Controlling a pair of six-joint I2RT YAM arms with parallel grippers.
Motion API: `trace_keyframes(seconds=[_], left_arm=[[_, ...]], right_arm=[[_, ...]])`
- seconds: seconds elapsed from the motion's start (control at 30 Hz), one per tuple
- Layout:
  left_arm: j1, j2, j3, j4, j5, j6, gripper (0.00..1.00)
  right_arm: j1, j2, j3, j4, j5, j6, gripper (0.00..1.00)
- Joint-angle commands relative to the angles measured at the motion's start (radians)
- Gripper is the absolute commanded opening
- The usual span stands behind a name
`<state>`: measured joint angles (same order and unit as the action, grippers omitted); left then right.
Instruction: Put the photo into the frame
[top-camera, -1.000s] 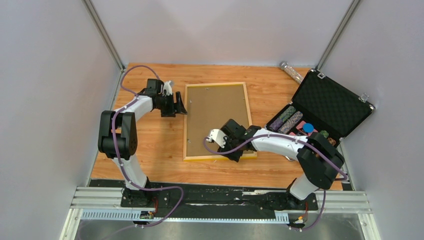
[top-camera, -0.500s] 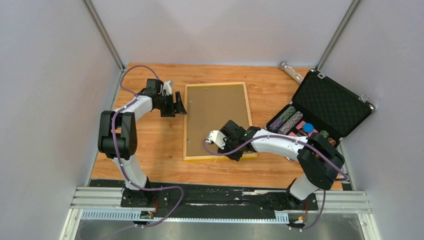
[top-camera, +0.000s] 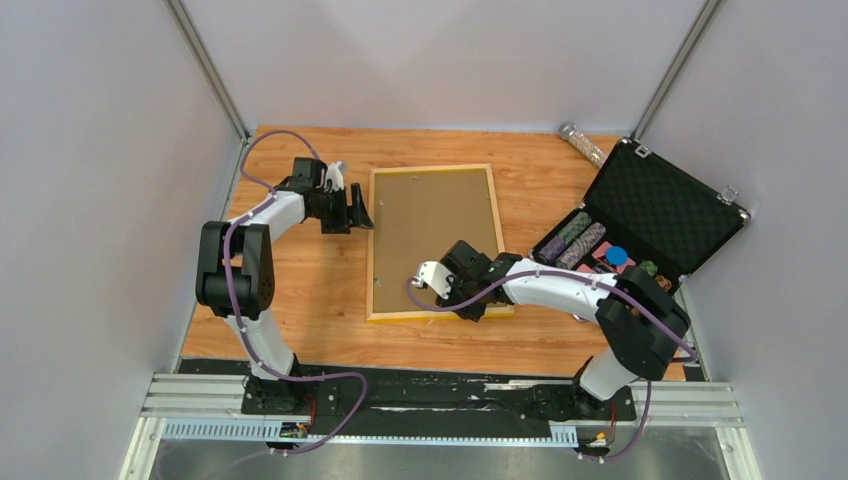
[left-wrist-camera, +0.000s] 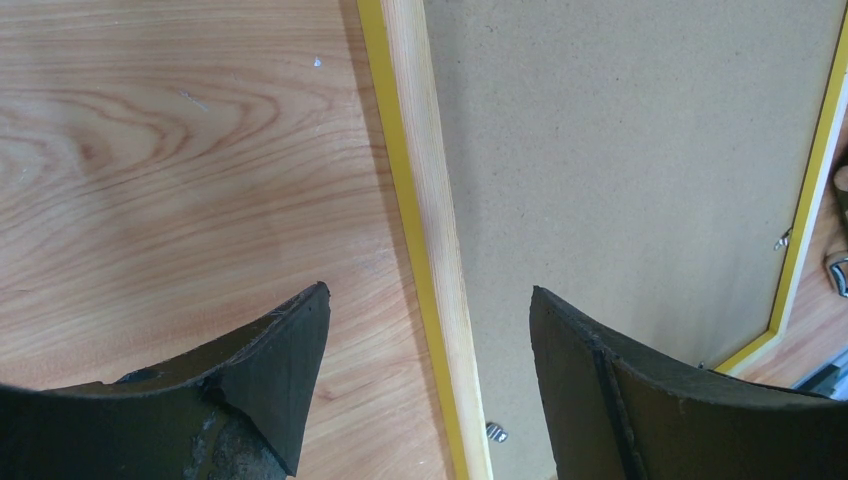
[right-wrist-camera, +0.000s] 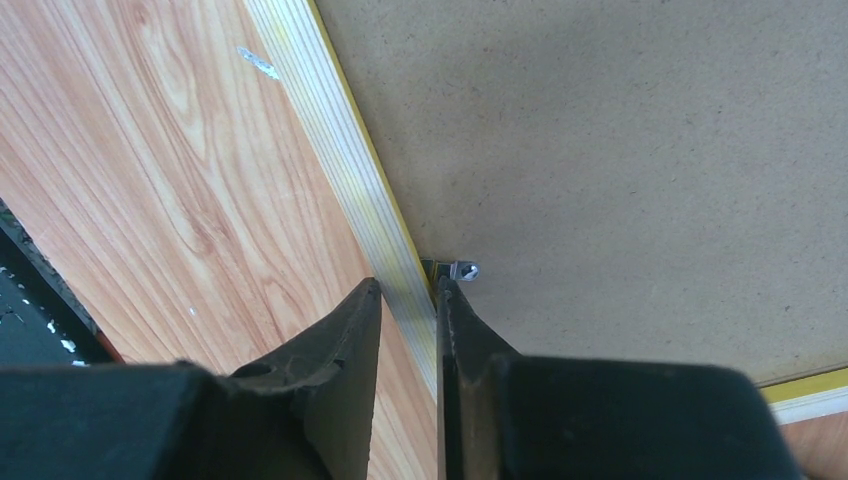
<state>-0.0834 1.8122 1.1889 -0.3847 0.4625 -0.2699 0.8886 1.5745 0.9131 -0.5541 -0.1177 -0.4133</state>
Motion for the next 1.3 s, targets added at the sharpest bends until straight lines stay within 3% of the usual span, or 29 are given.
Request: trace_keyframes(seconds=[0.0, 0.17, 0.33, 0.5, 0.87, 1.1, 1.27], left_arm=[[0.008, -0.004, 0.047, 0.000, 0.006, 0.026, 0.81], [0.009, -0.004, 0.047, -0.003, 0.007, 0.026, 0.81], [0.010, -0.002, 0.048, -0.001, 0.009, 0.027, 0.81], [0.010, -0.001, 0.049, -0.002, 0.012, 0.031, 0.81], [0.010, -0.071, 0.054, -0.062, 0.013, 0.105, 0.84], [0.010, -0.110, 0.060, -0.093, -0.016, 0.154, 0.86], [0.008, -0.049, 0.138, -0.124, -0.026, 0.128, 0.86]], right_arm=[[-0.002, -0.038, 0.024, -0.008, -0.001, 0.025, 0.18], [-0.004, -0.056, 0.044, -0.006, 0.022, 0.038, 0.44], [-0.034, -0.074, 0.074, 0.002, 0.056, 0.048, 0.55], [-0.097, -0.073, 0.112, 0.019, 0.081, 0.086, 0.57], [-0.358, -0.031, 0.188, 0.099, 0.079, 0.206, 0.57], [-0.483, 0.085, 0.281, 0.128, 0.090, 0.288, 0.57], [-0.536, 0.196, 0.362, 0.133, 0.082, 0.323, 0.56]])
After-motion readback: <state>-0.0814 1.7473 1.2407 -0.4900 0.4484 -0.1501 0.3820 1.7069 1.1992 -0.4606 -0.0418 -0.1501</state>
